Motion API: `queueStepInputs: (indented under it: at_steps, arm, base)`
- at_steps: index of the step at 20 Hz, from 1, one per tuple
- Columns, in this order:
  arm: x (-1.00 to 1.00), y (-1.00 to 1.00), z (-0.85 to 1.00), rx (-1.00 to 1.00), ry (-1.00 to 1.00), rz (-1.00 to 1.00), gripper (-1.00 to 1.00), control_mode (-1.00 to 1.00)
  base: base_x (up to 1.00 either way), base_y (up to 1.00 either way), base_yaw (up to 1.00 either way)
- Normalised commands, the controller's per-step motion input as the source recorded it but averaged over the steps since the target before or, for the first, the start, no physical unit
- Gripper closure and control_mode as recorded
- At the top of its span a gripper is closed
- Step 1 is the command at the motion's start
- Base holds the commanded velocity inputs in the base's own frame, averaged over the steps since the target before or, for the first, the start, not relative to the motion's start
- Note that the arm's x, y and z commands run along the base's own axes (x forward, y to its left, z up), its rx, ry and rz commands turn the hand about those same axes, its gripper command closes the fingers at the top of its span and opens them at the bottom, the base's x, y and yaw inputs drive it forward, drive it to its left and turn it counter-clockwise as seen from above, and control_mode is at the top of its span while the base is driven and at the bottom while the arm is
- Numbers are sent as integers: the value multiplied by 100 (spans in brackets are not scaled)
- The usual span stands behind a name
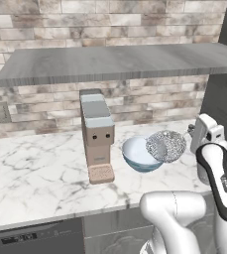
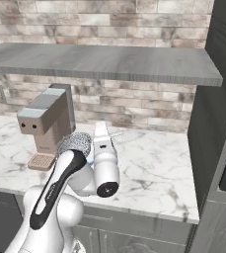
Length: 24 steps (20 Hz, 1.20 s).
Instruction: Open the cabinet and setup a tea strainer by placing it in the bowl upright.
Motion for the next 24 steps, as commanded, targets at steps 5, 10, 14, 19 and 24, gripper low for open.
queueStepInputs:
  at_steps: [5, 10, 14, 19, 24]
  arm:
    - [35, 37, -3, 0, 0, -4, 100, -100]
    - [15, 29, -28, 3, 0, 0, 100, -100]
    - [17, 24, -44, 3, 0, 0, 100, -100]
    - [22, 16, -43, 2, 3, 0, 100, -100]
    - [33, 30, -45, 2, 5, 0, 100, -100]
  base:
    - [0, 0, 0]
    - [0, 0, 0]
    - [0, 0, 0]
    - [0, 0, 0]
    - [0, 0, 0]
